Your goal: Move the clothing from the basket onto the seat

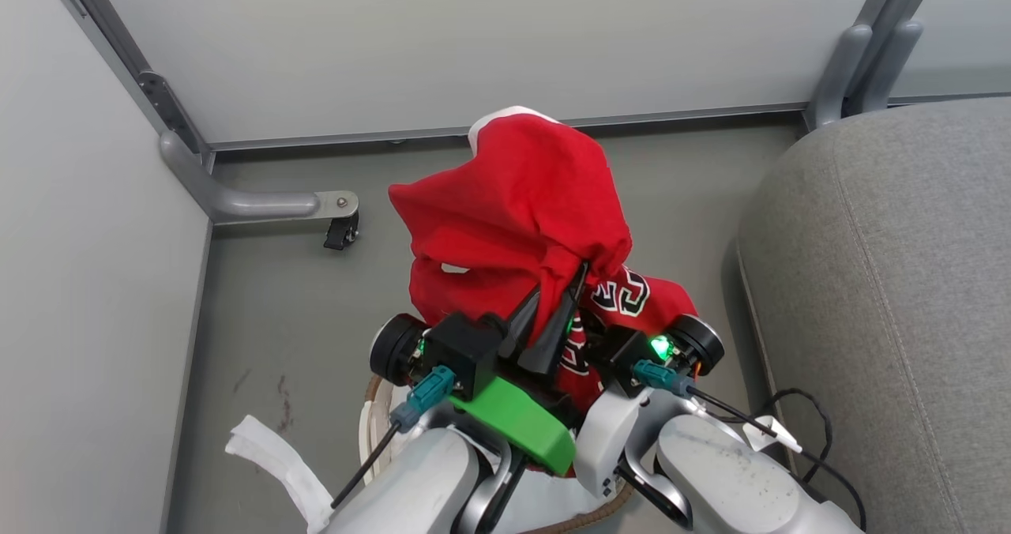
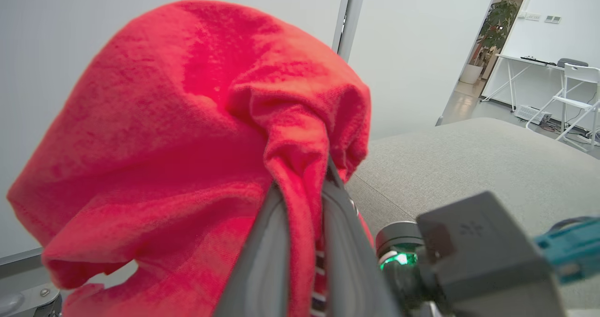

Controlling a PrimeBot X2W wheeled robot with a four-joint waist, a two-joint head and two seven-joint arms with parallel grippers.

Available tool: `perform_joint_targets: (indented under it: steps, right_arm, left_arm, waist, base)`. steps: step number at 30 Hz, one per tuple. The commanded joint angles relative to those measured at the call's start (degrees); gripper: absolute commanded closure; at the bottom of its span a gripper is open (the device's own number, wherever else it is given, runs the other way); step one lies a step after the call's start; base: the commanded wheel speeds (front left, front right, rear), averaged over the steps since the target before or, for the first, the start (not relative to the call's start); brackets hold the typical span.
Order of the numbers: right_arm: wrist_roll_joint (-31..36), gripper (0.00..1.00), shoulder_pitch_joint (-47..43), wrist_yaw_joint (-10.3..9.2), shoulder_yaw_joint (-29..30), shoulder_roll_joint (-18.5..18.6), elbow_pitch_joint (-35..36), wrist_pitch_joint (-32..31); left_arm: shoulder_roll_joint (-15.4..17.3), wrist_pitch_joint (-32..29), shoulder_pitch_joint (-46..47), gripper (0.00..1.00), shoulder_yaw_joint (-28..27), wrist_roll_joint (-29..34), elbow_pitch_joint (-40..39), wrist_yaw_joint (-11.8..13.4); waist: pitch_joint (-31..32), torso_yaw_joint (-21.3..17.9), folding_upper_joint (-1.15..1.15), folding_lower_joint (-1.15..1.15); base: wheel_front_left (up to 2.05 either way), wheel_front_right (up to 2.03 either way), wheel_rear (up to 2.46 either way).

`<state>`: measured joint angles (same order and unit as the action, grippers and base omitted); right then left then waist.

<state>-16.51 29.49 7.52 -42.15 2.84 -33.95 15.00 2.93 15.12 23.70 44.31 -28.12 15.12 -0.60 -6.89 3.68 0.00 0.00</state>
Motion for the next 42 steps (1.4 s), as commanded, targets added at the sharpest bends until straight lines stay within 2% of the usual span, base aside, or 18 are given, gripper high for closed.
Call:
perform_joint_targets:
  steps: [1,10,11,12,14,29,30,31,32,37,42]
  right_arm:
    - [0.53,0.0,0.83,-0.06,0.28,0.19,-0.51,0.27]
    - [1.08,0.0,1.61,-0.06,1.6,0.2,-1.18,0.27]
    - [1.18,0.05,1.71,-0.06,1.74,0.2,-1.27,0.27]
    - [1.3,0.23,1.8,-0.06,1.79,0.2,-1.29,0.27]
    - [1.46,1.0,2.0,-0.06,1.96,0.18,-1.29,0.27]
    - [2.16,1.0,1.35,-0.06,3.04,0.19,-0.76,0.27]
    - [2.09,1.0,1.48,-0.06,3.18,0.19,-0.83,0.27]
    - [2.03,1.0,1.57,-0.06,3.2,0.2,-0.84,0.27]
    - [1.97,1.0,1.57,-0.06,3.27,0.19,-0.83,0.27]
    - [1.7,1.0,1.17,-0.06,3.3,0.19,-0.65,0.28]
    - [2.01,1.0,-0.48,-0.06,3.42,0.2,1.13,0.28]
  left_arm:
    - [0.02,0.06,1.29,1.0,0.21,-0.2,-0.58,0.04]
    - [0.01,0.06,2.5,1.0,2.59,-0.23,-1.74,0.22]
    - [0.01,0.06,2.55,1.0,2.78,-0.36,-1.83,0.29]
    - [0.01,0.06,2.58,1.0,2.91,-0.46,-1.91,0.35]
    - [0.01,0.06,2.85,1.0,3.15,-0.68,-2.12,0.42]
    - [0.01,0.06,2.82,1.0,1.63,-0.41,-1.6,1.4]
    - [0.01,0.06,2.84,0.72,1.29,0.1,-1.62,1.65]
    - [0.01,0.06,2.7,0.53,1.06,0.13,-1.59,1.69]
    - [0.04,0.05,2.44,0.0,0.84,0.21,-1.33,1.77]
    - [0.06,0.03,1.56,0.0,-0.75,1.28,-0.18,1.97]
    - [0.06,0.02,0.32,0.0,-3.41,2.87,1.79,2.11]
  waist:
    - [-0.48,0.57,0.0,0.0]
    - [-1.87,2.27,0.0,0.0]
    - [-1.98,2.42,0.0,0.0]
    - [-2.07,2.55,0.0,0.0]
    - [-2.29,2.79,0.0,0.0]
    - [-2.67,2.67,0.0,0.0]
    - [-2.66,2.56,0.0,0.0]
    - [-2.64,2.47,0.0,0.0]
    - [-2.56,2.32,0.0,0.0]
    - [-2.16,1.23,0.0,0.0]
    - [-1.37,-1.55,0.0,0.0]
  base:
    - [0.0,0.0,0.0]
    - [0.0,0.0,0.0]
    - [0.0,0.0,0.0]
    - [0.0,0.0,0.0]
    - [0.0,0.0,0.0]
    - [0.0,0.0,0.0]
    - [0.0,0.0,0.0]
    - [0.0,0.0,0.0]
    - [0.0,0.0,0.0]
    - [0.0,0.0,0.0]
    - [0.0,0.0,0.0]
